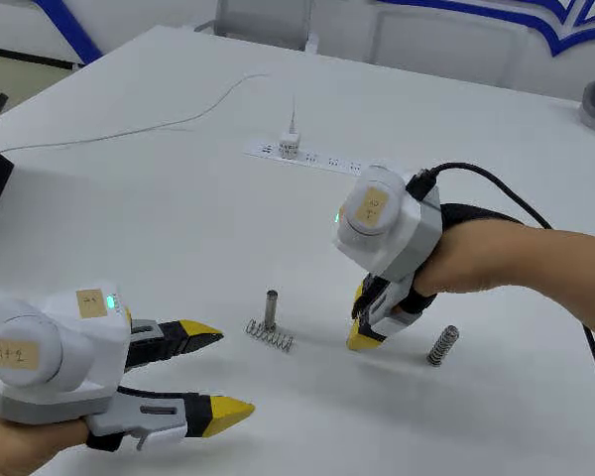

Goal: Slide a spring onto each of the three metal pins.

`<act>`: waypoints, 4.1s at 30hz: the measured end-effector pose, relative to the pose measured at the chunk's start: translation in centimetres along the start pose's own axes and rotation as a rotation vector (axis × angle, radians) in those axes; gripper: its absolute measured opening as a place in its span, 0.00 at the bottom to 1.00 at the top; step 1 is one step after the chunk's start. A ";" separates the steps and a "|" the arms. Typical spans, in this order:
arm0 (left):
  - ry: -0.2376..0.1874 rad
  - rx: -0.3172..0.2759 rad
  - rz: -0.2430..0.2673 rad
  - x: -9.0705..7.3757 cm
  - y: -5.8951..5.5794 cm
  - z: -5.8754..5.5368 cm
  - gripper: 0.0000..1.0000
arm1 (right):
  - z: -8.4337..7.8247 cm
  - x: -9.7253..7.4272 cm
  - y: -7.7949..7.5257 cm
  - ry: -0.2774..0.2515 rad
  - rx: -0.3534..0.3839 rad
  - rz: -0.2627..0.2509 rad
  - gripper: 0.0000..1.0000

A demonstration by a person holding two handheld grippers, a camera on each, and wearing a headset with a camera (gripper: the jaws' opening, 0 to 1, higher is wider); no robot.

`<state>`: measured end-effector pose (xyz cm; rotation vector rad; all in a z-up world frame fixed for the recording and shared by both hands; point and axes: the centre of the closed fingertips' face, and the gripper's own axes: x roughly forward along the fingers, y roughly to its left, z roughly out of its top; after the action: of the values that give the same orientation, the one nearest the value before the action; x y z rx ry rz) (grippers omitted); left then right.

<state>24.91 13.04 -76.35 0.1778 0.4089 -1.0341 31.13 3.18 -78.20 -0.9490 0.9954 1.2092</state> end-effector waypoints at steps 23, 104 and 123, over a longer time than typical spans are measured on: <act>-0.004 0.004 0.005 -0.3 0.1 0.2 0.51 | 4.7 1.1 1.7 -0.095 0.015 0.018 0.23; 0.008 0.008 0.008 -0.6 0.1 0.1 0.50 | 4.9 2.0 4.4 -0.103 0.015 0.035 0.12; 0.003 0.022 -0.008 -0.4 -0.4 0.5 0.49 | 4.9 -1.6 7.8 -0.143 -0.101 0.054 0.12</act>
<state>24.48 12.96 -75.69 0.1981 0.4016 -1.0470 23.71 8.25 -75.67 -0.9052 0.8579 1.3641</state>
